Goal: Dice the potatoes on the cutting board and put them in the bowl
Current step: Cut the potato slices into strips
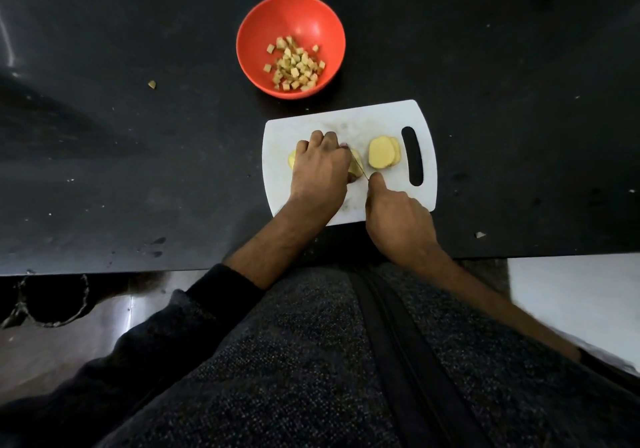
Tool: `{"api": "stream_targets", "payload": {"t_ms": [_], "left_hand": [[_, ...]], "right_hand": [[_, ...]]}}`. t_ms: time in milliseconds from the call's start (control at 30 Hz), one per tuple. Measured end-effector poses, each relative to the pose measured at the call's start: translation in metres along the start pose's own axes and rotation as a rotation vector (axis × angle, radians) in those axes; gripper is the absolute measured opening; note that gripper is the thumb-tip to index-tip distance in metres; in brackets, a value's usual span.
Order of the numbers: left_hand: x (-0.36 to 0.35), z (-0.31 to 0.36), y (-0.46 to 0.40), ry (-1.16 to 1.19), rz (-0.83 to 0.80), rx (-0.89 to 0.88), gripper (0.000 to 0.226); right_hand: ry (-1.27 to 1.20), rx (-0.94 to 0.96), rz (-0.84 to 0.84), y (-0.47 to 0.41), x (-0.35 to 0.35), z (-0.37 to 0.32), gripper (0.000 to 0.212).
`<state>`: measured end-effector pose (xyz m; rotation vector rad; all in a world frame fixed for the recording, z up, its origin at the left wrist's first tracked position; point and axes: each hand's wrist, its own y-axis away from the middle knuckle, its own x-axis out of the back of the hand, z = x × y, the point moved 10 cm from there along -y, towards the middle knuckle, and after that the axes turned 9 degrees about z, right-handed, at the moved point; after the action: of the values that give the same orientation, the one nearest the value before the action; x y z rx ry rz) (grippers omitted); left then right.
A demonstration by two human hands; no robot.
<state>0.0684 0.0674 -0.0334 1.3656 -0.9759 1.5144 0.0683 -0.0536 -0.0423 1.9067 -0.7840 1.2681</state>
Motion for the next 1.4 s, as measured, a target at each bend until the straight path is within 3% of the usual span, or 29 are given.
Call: {"api": "stream_targets", "payload": {"t_ms": [300, 533, 667, 1133, 1400], "left_hand": [[-0.003, -0.005, 0.001, 0.105, 0.006, 0.036, 0.03], [-0.005, -0.007, 0.001, 0.165, 0.001, 0.054, 0.03], [-0.007, -0.007, 0.001, 0.17, -0.008, 0.063, 0.03], [-0.002, -0.011, 0.007, 0.188, 0.027, 0.101, 0.042], [0.002, -0.022, 0.013, 0.324, -0.012, 0.166, 0.066]], "right_hand": [[-0.213, -0.01, -0.015, -0.004, -0.01, -0.001, 0.009], [-0.222, 0.005, -0.038, -0.006, -0.012, 0.0, 0.006], [-0.233, -0.009, -0.058, -0.011, -0.013, -0.002, 0.016], [-0.174, -0.14, -0.305, 0.034, -0.031, 0.025, 0.011], [-0.199, 0.021, -0.017, 0.019, 0.013, 0.003, 0.019]]}}
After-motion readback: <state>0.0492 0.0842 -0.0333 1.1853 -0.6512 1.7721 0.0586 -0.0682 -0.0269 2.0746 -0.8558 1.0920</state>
